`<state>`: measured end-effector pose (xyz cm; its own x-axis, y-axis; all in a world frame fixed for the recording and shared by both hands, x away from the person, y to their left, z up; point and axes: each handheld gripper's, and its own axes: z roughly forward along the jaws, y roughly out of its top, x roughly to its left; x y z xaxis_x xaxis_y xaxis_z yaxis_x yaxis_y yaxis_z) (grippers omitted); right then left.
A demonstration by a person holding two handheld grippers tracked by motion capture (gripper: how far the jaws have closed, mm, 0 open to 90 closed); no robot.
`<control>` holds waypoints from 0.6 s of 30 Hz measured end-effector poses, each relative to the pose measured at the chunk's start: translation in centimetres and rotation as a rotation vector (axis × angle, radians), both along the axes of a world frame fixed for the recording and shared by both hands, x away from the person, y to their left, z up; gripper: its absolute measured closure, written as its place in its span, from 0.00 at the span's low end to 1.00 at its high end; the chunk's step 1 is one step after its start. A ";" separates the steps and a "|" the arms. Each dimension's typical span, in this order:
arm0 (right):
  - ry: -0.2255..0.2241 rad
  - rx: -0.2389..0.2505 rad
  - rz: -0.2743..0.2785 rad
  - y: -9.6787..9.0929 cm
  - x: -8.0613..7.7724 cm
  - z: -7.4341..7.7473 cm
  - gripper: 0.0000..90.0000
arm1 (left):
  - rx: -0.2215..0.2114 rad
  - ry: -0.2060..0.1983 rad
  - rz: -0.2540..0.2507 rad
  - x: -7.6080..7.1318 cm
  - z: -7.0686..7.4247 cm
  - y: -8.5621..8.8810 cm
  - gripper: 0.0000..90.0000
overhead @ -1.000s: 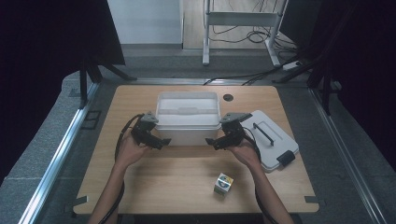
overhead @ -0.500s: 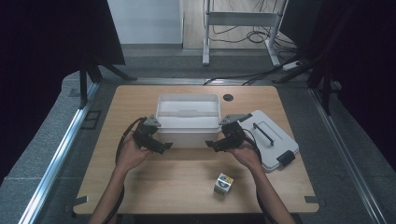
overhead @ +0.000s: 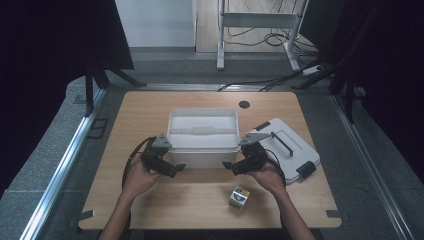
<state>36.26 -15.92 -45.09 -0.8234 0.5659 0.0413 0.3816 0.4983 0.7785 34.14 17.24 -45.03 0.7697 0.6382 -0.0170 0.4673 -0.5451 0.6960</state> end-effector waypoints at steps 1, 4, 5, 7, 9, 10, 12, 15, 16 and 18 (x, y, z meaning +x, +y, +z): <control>0.000 0.000 0.000 0.0 0.0 0.0 0.06 | 0.000 0.000 0.000 0.0 0.0 0.0 0.00; 0.000 0.005 -0.001 -0.3 -1.1 0.0 0.06 | -0.009 0.003 -0.002 -1.1 0.0 -0.2 0.00; -0.001 0.004 -0.002 -0.4 -1.4 0.0 0.06 | -0.013 0.003 -0.003 -1.4 0.0 -0.3 0.00; 0.002 0.001 -0.005 -0.5 -2.0 0.1 0.06 | -0.017 0.002 -0.005 -1.9 0.0 -0.3 0.00; 0.003 0.000 -0.007 -0.5 -2.3 0.1 0.06 | -0.018 0.002 -0.005 -2.0 0.0 -0.4 0.00; 0.004 -0.004 -0.011 -0.5 -2.7 0.1 0.06 | -0.019 0.001 -0.005 -2.1 0.0 -0.4 0.00; 0.000 -0.013 -0.011 -0.4 -2.8 0.2 0.06 | -0.033 0.007 -0.011 -2.0 0.0 -0.1 0.00; -0.013 -0.012 -0.010 -0.7 -2.9 0.4 0.06 | -0.034 0.001 -0.015 -2.1 0.3 0.1 0.00; -0.016 -0.013 -0.019 -0.9 -2.9 0.4 0.06 | -0.029 -0.002 -0.015 -2.2 0.4 0.2 0.00; -0.017 -0.018 -0.031 -1.5 -3.0 0.3 0.05 | -0.025 -0.002 -0.012 -2.3 0.6 0.6 0.00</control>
<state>33.29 -17.41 -44.81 -0.8062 0.5913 0.0170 0.3833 0.5003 0.7764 31.84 17.87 -44.42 0.7775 0.6281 -0.0308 0.4590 -0.5334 0.7105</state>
